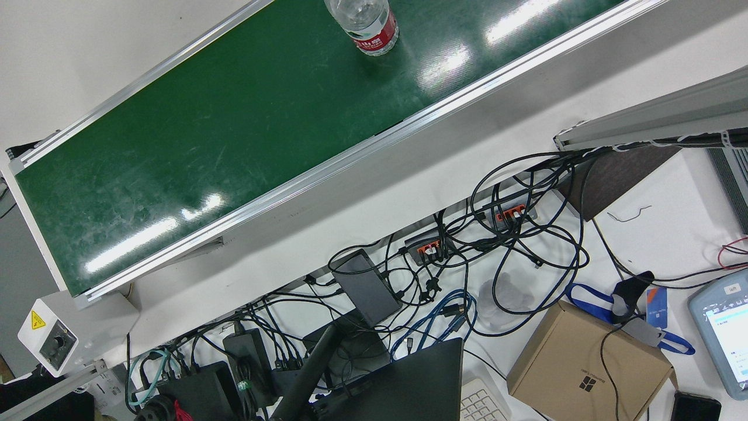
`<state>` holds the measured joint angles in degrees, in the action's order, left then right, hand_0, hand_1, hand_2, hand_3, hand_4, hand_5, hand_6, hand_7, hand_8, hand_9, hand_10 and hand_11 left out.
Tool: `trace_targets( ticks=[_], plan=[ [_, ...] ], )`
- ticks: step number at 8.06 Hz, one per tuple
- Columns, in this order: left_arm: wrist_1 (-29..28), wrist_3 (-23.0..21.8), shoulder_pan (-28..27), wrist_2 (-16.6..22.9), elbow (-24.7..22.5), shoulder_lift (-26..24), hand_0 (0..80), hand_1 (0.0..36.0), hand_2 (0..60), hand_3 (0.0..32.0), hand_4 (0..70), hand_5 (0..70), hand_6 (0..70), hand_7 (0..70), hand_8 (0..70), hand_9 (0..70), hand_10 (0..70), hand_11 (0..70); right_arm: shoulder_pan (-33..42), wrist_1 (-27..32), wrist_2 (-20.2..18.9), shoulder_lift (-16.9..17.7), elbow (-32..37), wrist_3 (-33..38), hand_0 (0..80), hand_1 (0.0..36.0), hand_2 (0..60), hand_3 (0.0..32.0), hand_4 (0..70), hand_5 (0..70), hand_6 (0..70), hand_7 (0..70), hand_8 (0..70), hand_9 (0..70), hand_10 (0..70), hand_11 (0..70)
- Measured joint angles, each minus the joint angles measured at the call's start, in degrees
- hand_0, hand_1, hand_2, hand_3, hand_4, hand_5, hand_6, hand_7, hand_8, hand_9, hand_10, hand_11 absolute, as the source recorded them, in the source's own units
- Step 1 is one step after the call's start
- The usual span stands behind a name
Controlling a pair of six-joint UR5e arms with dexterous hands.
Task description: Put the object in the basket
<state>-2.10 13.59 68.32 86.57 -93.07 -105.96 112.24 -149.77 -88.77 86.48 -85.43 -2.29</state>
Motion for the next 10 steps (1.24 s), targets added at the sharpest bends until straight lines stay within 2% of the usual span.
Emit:
trace_targets(
  ticks=[2,3,4,6,9,10],
  plan=[
    [0.28,0.16,-0.65,-0.06,-0.08,-0.18,59.4,8.6,0.0,7.0,7.9,26.1,6.1,4.2,13.0,13.0,3.9,7.1,0.0,0.0,0.0,0.0,0.0,0.0,0.0,0.0,0.0,0.0,0.0,0.0,0.0,0.0,0.0,0.0,0.0,0.0],
    [0.57,0.0,-0.74,-0.05,-0.91,-0.29,59.4,8.7,0.0,6.0,8.9,26.4,6.5,4.2,13.2,13.1,4.1,7.5,0.0,0.0,0.0,0.0,0.0,0.0,0.0,0.0,0.0,0.0,0.0,0.0,0.0,0.0,0.0,0.0,0.0,0.0],
    [1.52,-0.07,-0.9,-0.05,-2.16,-0.24,58.6,8.3,0.0,7.0,6.0,25.8,5.6,3.5,11.3,12.0,3.9,7.2,0.0,0.0,0.0,0.0,0.0,0.0,0.0,0.0,0.0,0.0,0.0,0.0,0.0,0.0,0.0,0.0,0.0,0.0],
    [3.09,0.26,-1.25,-0.14,-3.65,-0.13,58.6,8.9,0.0,7.6,4.7,25.7,5.2,3.4,11.0,12.1,3.7,7.0,0.0,0.0,0.0,0.0,0.0,0.0,0.0,0.0,0.0,0.0,0.0,0.0,0.0,0.0,0.0,0.0,0.0,0.0],
    [3.65,1.63,-3.07,-0.22,-3.2,-0.19,57.8,8.1,0.0,9.4,1.8,24.3,5.0,3.3,10.3,11.4,4.2,7.7,0.0,0.0,0.0,0.0,0.0,0.0,0.0,0.0,0.0,0.0,0.0,0.0,0.0,0.0,0.0,0.0,0.0,0.0],
    [3.54,2.56,-3.64,-0.35,-2.77,-0.31,59.0,9.4,0.0,10.4,0.6,24.5,4.9,3.2,9.7,10.7,5.3,9.6,0.0,0.0,0.0,0.0,0.0,0.0,0.0,0.0,0.0,0.0,0.0,0.0,0.0,0.0,0.0,0.0,0.0,0.0]
  ],
)
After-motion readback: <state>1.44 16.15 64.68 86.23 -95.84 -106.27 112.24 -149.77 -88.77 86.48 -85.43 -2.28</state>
